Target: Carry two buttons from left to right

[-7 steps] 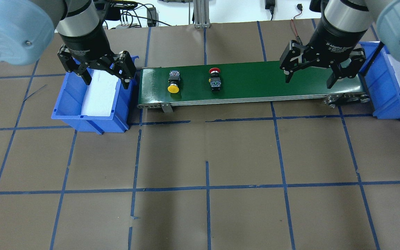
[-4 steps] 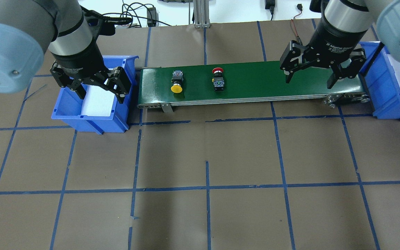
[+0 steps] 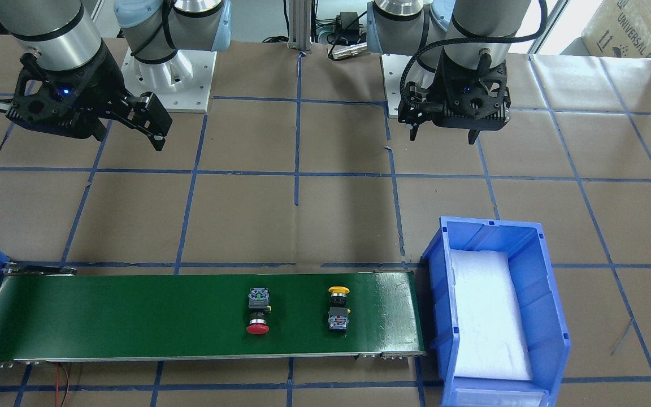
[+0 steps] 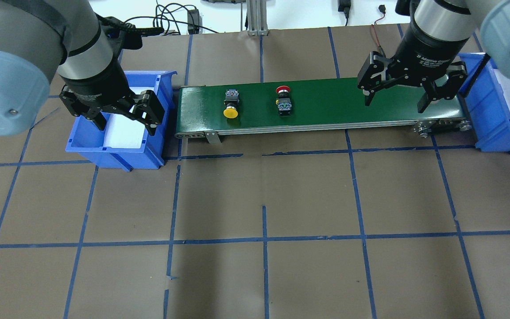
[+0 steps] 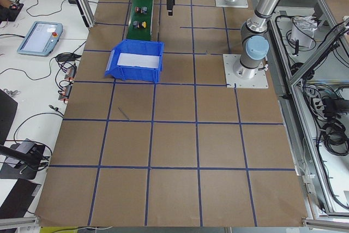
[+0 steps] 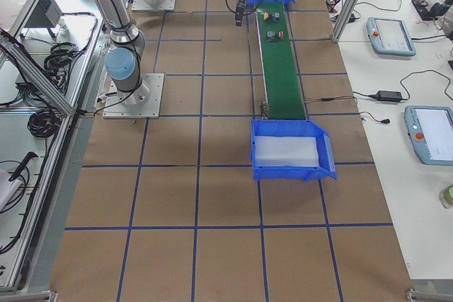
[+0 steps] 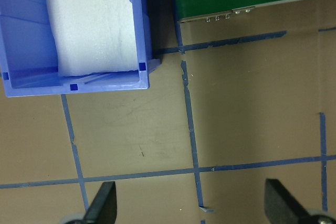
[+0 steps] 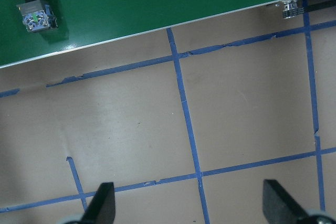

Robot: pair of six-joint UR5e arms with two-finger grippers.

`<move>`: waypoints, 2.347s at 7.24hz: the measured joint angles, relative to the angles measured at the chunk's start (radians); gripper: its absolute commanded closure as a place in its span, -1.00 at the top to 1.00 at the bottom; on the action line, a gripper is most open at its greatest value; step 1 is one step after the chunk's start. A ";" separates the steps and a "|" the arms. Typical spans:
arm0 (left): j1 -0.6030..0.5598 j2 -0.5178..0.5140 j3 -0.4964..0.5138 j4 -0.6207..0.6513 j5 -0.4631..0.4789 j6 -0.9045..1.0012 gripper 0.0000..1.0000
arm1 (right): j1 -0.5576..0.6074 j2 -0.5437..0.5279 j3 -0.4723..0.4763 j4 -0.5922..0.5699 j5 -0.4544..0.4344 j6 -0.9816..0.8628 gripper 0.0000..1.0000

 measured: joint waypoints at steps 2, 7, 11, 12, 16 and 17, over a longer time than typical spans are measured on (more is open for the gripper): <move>0.000 0.011 -0.009 -0.001 0.000 -0.001 0.99 | 0.000 0.001 0.000 0.000 0.001 0.000 1.00; -0.002 0.023 -0.027 -0.002 0.001 0.002 1.00 | 0.000 0.001 0.000 -0.002 0.002 0.000 1.00; -0.002 0.024 -0.028 -0.004 0.004 0.003 1.00 | 0.000 0.000 0.001 -0.005 0.004 0.000 1.00; -0.002 0.024 -0.028 -0.004 0.005 0.003 1.00 | 0.000 0.000 0.001 -0.005 0.004 0.000 1.00; -0.001 0.026 -0.028 -0.004 0.006 0.005 1.00 | -0.003 0.015 -0.007 -0.022 0.005 -0.012 1.00; -0.001 0.026 -0.028 -0.005 0.007 0.005 1.00 | -0.009 0.035 -0.013 -0.033 0.000 -0.024 1.00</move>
